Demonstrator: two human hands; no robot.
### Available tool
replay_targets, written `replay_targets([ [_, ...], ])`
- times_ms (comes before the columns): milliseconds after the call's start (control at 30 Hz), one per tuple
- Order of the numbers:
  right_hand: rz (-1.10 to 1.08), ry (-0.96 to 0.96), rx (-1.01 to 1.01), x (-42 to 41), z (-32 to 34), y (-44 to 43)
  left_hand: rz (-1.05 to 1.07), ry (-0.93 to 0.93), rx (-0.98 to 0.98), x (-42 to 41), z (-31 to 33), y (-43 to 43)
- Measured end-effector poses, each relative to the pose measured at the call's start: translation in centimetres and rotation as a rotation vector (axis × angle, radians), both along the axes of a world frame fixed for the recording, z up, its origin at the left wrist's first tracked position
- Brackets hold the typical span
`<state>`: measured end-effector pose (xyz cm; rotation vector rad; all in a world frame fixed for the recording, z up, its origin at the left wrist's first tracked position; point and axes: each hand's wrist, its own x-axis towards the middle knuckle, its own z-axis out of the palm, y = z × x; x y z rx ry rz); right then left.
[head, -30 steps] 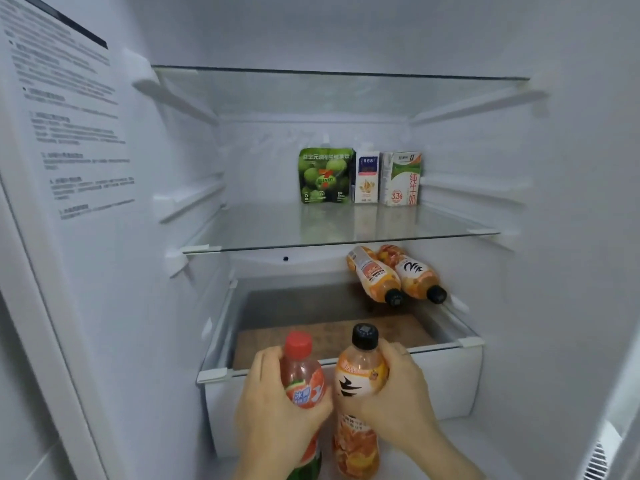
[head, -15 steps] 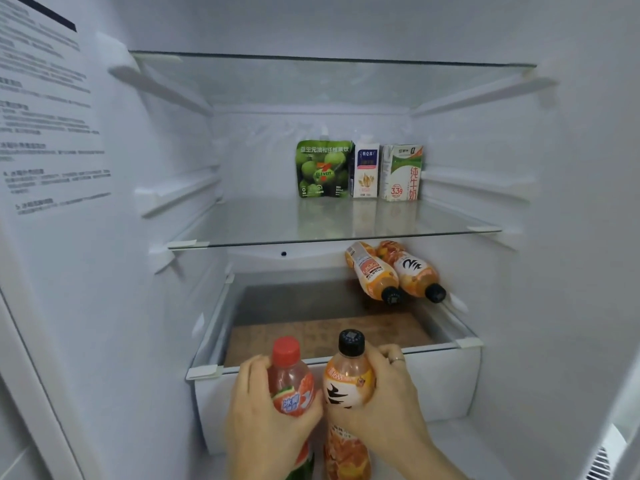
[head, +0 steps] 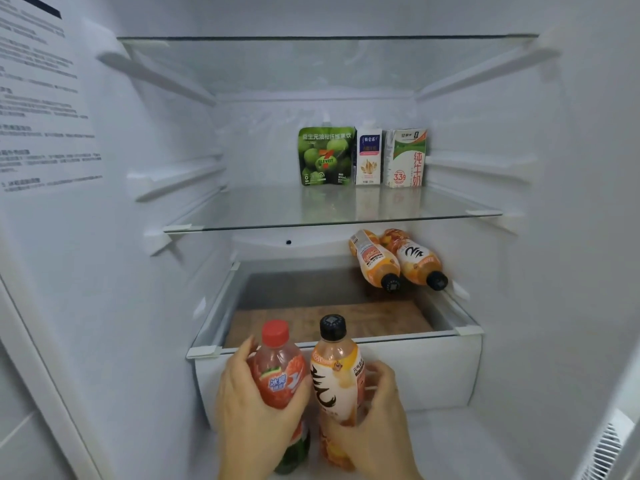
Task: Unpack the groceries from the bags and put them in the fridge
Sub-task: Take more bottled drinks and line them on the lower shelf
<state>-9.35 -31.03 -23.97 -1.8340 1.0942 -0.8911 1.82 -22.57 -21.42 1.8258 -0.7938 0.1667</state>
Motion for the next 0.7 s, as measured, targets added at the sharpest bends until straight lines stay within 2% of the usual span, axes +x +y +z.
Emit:
replay_targets([
  [100, 0.009, 0.119, -0.032, 0.3, -0.1, 0.4, -0.005, 0.011, 0.014, -0.2, 0.0, 0.2],
  [233, 0.045, 0.034, 0.030, 0.1, 0.2, 0.1, 0.026, 0.000, 0.069, -0.8, 0.9, 0.1],
  [300, 0.019, -0.044, 0.077, -0.1, 0.4, 0.1, 0.082, -0.147, 0.022, -0.9, 1.4, 0.3],
  [400, -0.033, -0.033, 0.106, -0.4, 0.7, 0.6, 0.112, -0.320, -0.200, -1.7, 2.6, 0.8],
  [467, -0.050, -0.071, 0.112, -0.9, 1.1, 0.9, 0.073, -0.390, -0.345, -2.8, 3.8, 0.9],
  [533, -0.052, -0.120, 0.136, -1.6, 2.0, 1.2, -0.011, -0.427, -0.411, -4.0, 5.4, 0.7],
  [700, -0.005, -0.255, 0.028, -3.8, 5.4, 1.0, -0.348, -0.380, -0.294, -5.4, 10.9, -0.7],
])
